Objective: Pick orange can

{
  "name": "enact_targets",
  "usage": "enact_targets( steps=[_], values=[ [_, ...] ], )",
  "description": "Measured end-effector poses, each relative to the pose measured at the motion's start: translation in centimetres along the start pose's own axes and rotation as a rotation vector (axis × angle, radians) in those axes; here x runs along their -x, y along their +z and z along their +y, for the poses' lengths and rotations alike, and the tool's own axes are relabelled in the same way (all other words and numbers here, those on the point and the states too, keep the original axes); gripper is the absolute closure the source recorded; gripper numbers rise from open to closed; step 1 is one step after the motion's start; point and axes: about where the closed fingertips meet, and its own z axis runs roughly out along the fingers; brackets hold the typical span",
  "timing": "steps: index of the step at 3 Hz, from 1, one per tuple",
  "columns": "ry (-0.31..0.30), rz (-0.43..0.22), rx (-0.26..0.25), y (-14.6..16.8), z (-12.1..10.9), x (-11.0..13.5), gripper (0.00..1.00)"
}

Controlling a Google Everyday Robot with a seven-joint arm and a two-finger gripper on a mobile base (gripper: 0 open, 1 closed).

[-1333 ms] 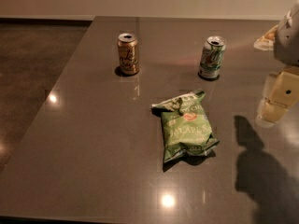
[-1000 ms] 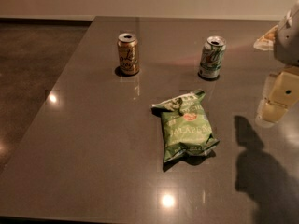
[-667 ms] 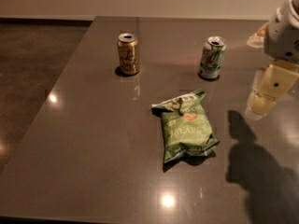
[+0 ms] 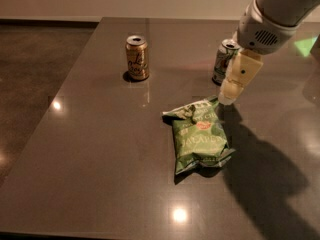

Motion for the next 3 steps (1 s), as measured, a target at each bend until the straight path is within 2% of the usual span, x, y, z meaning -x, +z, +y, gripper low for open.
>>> enact_targets(
  steps=[1, 3],
  values=[
    [0.032, -0.035, -0.026, 2.0, -2.5, 3.0, 0.00],
    [0.086, -0.146, -0.044, 6.1, -6.6, 9.7, 0.00]
  ],
)
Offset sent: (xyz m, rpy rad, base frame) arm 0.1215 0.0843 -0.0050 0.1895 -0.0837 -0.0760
